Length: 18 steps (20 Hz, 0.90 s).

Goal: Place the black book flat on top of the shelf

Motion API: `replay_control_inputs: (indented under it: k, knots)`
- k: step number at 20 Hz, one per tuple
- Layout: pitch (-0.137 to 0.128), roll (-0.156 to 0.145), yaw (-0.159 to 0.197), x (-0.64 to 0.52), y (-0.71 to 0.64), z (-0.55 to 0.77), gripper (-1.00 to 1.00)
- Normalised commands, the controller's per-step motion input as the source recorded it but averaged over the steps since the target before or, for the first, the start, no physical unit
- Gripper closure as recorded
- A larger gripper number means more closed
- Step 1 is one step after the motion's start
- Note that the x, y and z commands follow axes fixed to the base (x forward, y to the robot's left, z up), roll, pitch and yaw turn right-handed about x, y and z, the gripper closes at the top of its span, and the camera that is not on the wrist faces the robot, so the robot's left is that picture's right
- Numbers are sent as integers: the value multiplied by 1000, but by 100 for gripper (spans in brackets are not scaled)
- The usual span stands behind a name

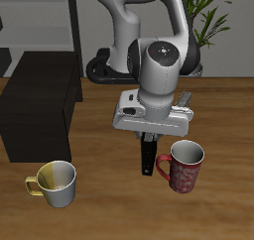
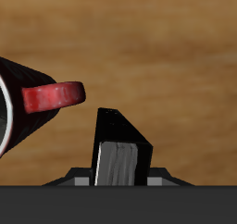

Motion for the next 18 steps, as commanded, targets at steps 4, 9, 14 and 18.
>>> replay_control_inputs:
  k: [4, 9, 14, 18]
  knots:
    - [-10, -2, -1, 10, -39, 129, 100]
    - [-40, -24, 39, -144, -181, 373, 100]
    - [-68, -51, 51, -247, -374, 657, 100]
    - [-80, -82, 65, -314, -508, 841, 100]
